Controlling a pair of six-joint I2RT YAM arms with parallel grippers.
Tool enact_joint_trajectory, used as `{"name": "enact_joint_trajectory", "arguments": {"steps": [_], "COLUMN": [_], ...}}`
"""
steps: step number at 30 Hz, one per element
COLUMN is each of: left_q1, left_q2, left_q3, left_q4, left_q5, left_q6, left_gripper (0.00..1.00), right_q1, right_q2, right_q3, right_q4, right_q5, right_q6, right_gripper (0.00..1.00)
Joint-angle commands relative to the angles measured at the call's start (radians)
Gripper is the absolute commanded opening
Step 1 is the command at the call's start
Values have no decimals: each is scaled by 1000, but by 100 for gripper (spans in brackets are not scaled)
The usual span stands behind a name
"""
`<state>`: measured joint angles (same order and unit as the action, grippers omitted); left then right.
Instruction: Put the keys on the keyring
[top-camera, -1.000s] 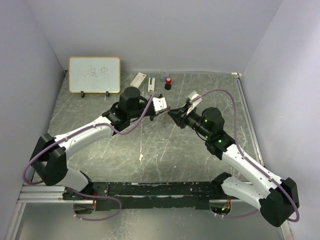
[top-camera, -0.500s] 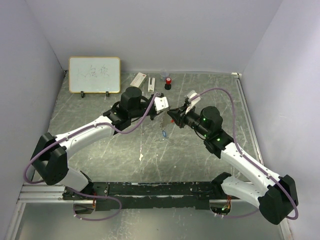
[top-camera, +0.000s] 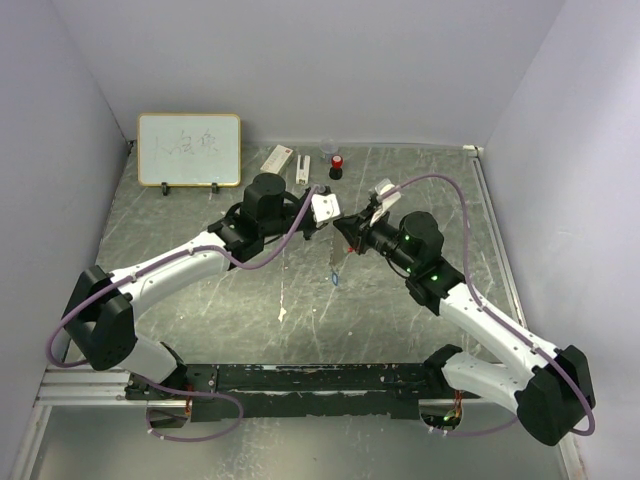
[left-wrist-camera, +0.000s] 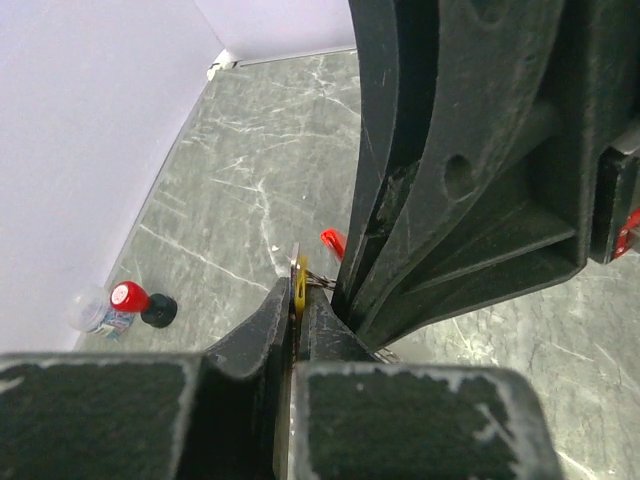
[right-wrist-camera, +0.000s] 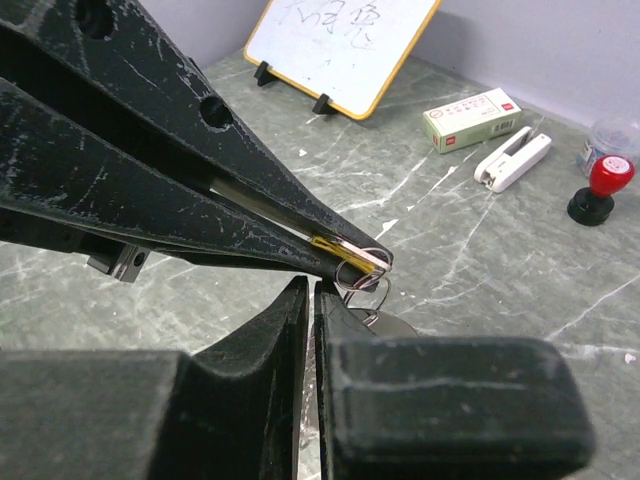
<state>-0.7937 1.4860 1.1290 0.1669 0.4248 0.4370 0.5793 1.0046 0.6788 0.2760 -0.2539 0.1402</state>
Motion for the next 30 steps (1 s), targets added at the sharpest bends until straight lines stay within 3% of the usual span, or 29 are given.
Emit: {"name": "enact_joint_trajectory", "arguments": {"steps": [1, 4, 15, 22, 25, 30], "left_q1": [-15, -14, -10, -5, -5, -8], "left_q2": [5, 3, 8, 9, 11, 3], "left_q3": [45, 50, 67, 73, 85, 83], "left_q4": [13, 3, -11, -14, -21, -1], "left_q5": [-3, -19, -148, -156, -157, -153], "left_q6": [4, 9, -16, -42, -60, -116], "left_gripper": [7, 7, 7, 7, 7, 7], "right_q1": [2, 2, 1, 1, 2, 2], "right_q2": [16, 17, -120, -168, -160, -147], "right_q3": [22, 27, 6, 2, -12, -39], "right_q4": [44, 26, -71, -141, -131, -78], "right_q5": [27, 38, 125, 157, 146, 123], "right_q6": [15, 14, -25, -53, -61, -87], "right_gripper": [5, 0, 0, 0, 25, 37]}}
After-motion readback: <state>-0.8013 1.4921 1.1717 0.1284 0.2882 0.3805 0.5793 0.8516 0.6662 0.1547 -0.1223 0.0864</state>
